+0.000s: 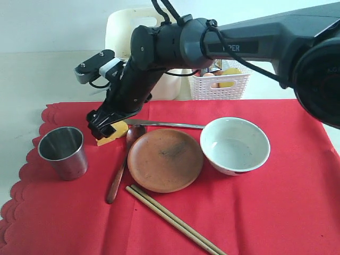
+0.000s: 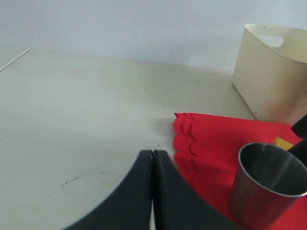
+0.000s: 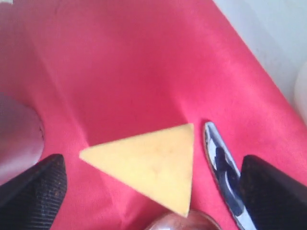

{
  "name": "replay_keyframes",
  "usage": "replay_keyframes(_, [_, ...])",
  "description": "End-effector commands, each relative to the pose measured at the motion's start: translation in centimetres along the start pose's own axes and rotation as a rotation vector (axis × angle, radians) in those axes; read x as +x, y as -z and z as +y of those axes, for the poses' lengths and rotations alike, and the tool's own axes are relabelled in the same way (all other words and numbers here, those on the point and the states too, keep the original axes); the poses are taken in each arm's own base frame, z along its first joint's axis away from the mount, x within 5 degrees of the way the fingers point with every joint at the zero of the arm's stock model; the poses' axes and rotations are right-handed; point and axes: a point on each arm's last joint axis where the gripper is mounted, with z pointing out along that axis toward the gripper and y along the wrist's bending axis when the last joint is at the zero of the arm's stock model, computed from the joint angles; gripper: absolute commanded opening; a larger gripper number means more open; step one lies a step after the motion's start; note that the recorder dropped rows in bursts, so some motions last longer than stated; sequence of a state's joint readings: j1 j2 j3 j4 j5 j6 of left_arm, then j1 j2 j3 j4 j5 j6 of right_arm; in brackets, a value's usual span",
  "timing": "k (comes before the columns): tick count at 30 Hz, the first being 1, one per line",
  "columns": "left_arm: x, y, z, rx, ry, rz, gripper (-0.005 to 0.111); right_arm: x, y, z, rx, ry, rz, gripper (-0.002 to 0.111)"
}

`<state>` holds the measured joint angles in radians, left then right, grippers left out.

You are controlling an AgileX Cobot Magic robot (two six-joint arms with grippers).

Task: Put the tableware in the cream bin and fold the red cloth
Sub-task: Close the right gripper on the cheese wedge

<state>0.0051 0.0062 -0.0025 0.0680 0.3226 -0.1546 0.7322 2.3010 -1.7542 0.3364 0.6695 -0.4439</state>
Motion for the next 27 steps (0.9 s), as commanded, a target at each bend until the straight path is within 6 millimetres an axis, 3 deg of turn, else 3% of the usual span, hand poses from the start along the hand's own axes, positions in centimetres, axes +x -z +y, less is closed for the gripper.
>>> replay_keyframes(1, [0.0,0.0,0.0,0.007,0.0,-0.007,0.001,-1.1,-0.5,0.2,-0.008,-0.05,-0.033,0.092])
replay_keyframes(14, [0.0,0.0,0.0,0.007,0.002,-0.007,0.001,0.0,-3.7,0.1,0.021,-0.074,0.07,0.089])
replay_keyframes(18, [0.0,0.0,0.0,0.007,0.002,-0.007,0.001,0.0,-3.7,0.1,0.024,-0.074,0.08,0.061])
replay_keyframes(23, [0.0,0.0,0.0,0.007,0.002,-0.007,0.001,-0.4,-2.8,0.2,0.02,-0.076,0.066,0.01])
replay_keyframes(25, [0.0,0.0,0.0,0.007,0.002,-0.007,0.001,-0.7,-2.3,0.3,0.022,-0.074,0.055,0.0])
replay_keyframes(27, [0.0,0.0,0.0,0.007,0.002,-0.007,0.001,-0.9,-1.9,0.3,0.023,-0.072,0.045,0.0])
